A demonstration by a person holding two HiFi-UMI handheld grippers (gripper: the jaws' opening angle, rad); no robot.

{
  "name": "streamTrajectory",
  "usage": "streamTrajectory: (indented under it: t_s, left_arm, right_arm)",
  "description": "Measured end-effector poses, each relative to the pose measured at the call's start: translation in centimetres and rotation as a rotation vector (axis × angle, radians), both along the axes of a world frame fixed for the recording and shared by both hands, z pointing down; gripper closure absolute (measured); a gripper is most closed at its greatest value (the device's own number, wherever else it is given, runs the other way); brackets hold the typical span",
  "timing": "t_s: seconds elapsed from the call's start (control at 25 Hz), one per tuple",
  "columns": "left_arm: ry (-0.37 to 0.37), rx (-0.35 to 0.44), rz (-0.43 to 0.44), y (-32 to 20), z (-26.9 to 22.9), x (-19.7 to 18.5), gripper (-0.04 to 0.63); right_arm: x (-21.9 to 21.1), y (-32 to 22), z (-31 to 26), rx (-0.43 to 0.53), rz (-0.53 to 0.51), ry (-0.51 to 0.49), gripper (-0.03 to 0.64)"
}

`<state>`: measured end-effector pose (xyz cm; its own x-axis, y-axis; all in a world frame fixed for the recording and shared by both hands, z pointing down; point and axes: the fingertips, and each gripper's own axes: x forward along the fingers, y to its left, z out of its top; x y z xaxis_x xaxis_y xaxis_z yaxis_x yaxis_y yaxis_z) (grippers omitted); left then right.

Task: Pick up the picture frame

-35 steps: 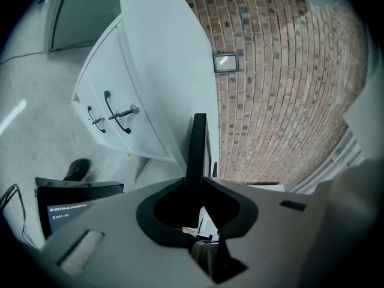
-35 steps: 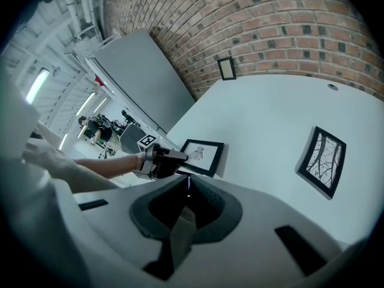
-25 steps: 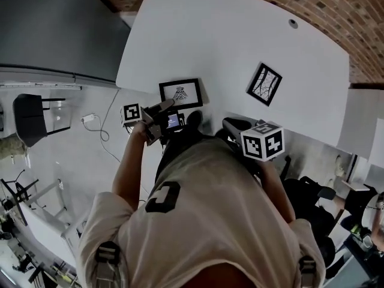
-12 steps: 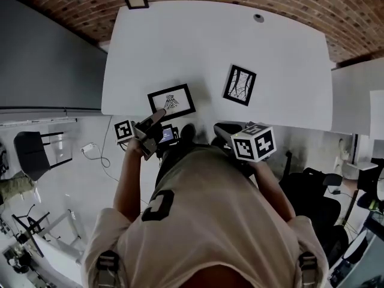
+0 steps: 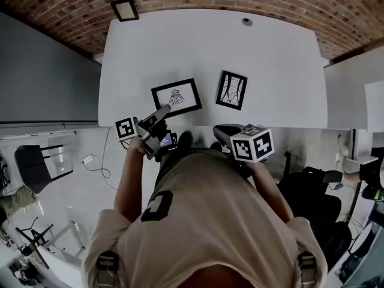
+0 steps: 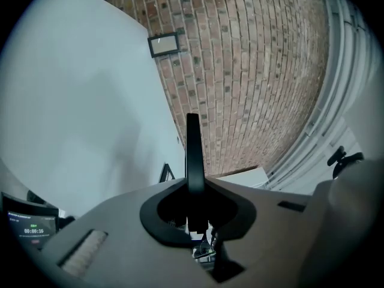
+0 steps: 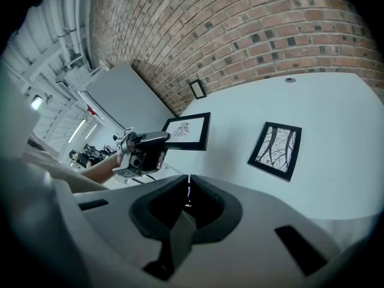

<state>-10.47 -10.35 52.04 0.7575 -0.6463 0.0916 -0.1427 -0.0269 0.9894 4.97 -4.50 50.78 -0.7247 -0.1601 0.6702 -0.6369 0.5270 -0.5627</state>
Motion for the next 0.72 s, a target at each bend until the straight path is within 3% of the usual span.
streamTrajectory:
  t_s: [0.28,0.72]
  left_arm:
    - [0.015,0.021,0.039,-1.1,-0.7,0.6,0.565]
    - [0.046,0.014,0.122,-2.4,0.3,-0.1,0.565]
  right_arm:
    - [-0.3,-0.4,0.8,-0.008,0.036,0.023,0.611]
    - [-0.2,-0.1,2.9,-0.127,0.228,-0.009,0.611]
